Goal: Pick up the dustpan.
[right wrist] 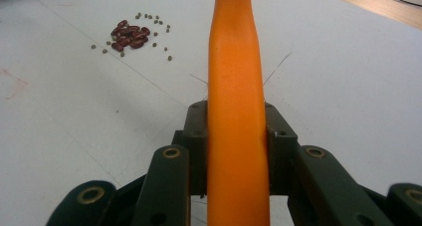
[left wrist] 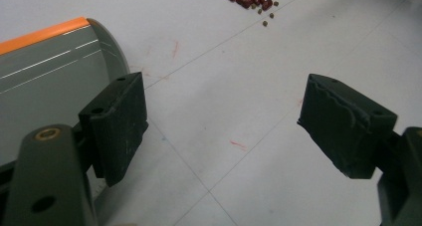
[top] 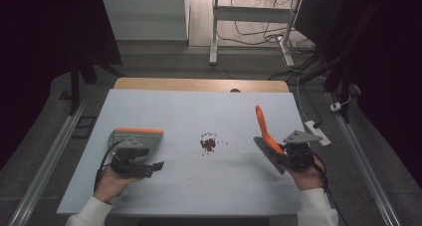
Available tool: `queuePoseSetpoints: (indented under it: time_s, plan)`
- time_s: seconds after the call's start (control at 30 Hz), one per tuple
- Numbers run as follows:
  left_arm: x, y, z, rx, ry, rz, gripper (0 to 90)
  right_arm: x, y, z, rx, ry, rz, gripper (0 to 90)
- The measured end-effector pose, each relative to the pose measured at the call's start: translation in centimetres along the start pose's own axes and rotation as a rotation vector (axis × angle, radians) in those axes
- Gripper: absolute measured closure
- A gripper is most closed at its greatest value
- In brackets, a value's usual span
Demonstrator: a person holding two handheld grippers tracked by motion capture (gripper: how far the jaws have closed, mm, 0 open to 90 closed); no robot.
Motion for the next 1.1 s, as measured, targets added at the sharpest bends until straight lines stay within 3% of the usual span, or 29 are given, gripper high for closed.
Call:
queuePoseSetpoints:
  time_s: [0.17, 0.43, 0.53, 0.67, 1.1]
  plan:
    - [-0.1, 0.8, 0.6, -0.004, -0.015, 0.008, 19.2, -0.2, 0.3, -0.1, -0.002, -0.002, 0.011, 69.9]
    - [-0.3, 1.9, 1.2, -0.016, 0.008, -0.003, 19.0, -0.2, 0.4, -0.1, -0.006, -0.003, 0.015, 69.9]
    - [-0.5, 2.3, 1.4, -0.040, 0.022, -0.002, 20.2, -0.3, 0.4, 0.1, 0.001, -0.005, 0.016, 69.9]
    - [-1.1, 2.3, 0.9, -0.083, 0.072, 0.024, 21.1, -0.4, 0.4, 0.2, 0.003, -0.006, 0.021, 69.9]
    - [-4.1, 0.7, -0.1, -0.167, 0.139, 0.032, 21.0, -0.3, 0.3, 0.1, -0.004, -0.009, 0.017, 70.0]
Point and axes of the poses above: each handheld gripper's, and its own axes: x roughly forward along the jaws, y roughly out of its top, z roughly to its right, the point moved 3 cm from there along x, roughly forward along the jaws, and after that the axes turned 15 degrees about -y, right-handed, at the moved point
